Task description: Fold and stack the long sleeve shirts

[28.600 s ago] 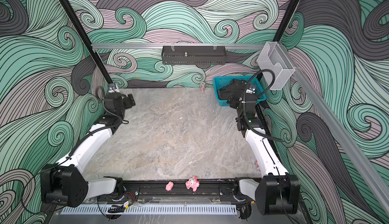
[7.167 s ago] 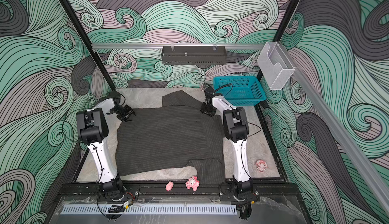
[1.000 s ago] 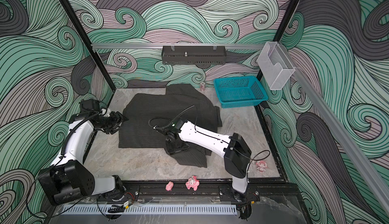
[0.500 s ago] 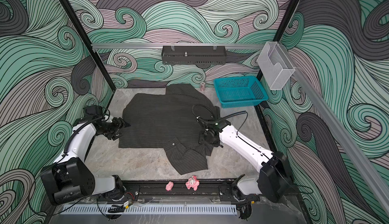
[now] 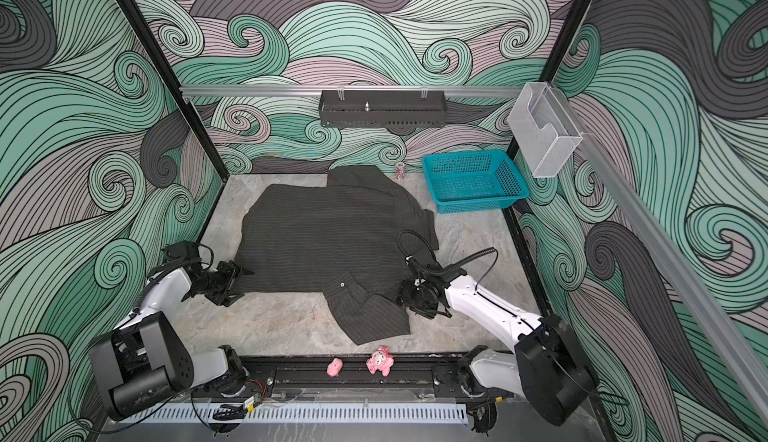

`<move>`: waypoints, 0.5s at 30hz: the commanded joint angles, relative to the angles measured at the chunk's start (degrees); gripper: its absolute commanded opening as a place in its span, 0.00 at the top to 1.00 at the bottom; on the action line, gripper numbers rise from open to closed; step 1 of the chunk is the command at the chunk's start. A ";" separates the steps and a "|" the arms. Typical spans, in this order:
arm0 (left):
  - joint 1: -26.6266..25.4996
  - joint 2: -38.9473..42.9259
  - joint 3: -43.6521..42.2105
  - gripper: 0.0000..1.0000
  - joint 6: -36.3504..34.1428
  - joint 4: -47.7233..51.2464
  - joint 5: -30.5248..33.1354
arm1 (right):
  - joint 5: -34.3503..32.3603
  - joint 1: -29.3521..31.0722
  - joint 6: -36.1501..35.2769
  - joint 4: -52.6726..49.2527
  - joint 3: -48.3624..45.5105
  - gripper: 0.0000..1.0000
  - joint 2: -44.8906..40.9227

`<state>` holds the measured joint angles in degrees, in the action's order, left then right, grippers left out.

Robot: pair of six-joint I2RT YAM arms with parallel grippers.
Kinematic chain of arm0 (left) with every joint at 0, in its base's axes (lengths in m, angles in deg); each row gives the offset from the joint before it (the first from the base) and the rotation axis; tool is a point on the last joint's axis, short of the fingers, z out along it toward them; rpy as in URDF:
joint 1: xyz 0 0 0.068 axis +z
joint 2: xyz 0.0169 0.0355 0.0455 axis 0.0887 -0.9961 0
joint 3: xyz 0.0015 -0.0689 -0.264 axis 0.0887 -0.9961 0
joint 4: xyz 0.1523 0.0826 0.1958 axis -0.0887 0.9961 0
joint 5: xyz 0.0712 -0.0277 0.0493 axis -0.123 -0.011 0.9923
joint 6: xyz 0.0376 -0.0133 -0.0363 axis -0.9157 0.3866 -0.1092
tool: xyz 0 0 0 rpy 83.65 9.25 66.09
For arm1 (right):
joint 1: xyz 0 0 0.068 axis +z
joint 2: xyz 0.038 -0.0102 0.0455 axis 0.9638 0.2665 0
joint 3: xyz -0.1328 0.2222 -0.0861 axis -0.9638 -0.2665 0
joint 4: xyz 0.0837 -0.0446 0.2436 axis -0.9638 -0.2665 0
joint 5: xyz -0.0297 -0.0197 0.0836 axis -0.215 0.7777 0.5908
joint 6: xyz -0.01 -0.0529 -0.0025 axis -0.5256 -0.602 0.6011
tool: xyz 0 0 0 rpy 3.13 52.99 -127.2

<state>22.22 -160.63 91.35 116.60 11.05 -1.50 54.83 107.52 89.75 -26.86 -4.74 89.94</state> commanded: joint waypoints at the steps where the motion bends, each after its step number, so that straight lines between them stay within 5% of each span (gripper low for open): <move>1: 0.99 0.58 -2.10 0.29 2.18 -2.56 -0.67 | 1.33 -0.12 0.91 2.75 -1.12 0.31 -1.53; 12: 1.56 -2.55 -4.98 0.38 3.36 -7.42 -0.05 | 3.69 1.51 0.56 1.39 -3.79 0.31 -3.96; 15: 1.86 -2.89 -4.92 0.38 3.36 -7.88 -0.48 | -2.76 6.18 -3.60 -4.31 1.59 0.30 -3.48</move>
<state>23.33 -162.99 86.36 119.33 4.53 -1.46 56.23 110.64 89.47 -27.06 -7.34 86.81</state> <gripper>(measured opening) 0.619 0.695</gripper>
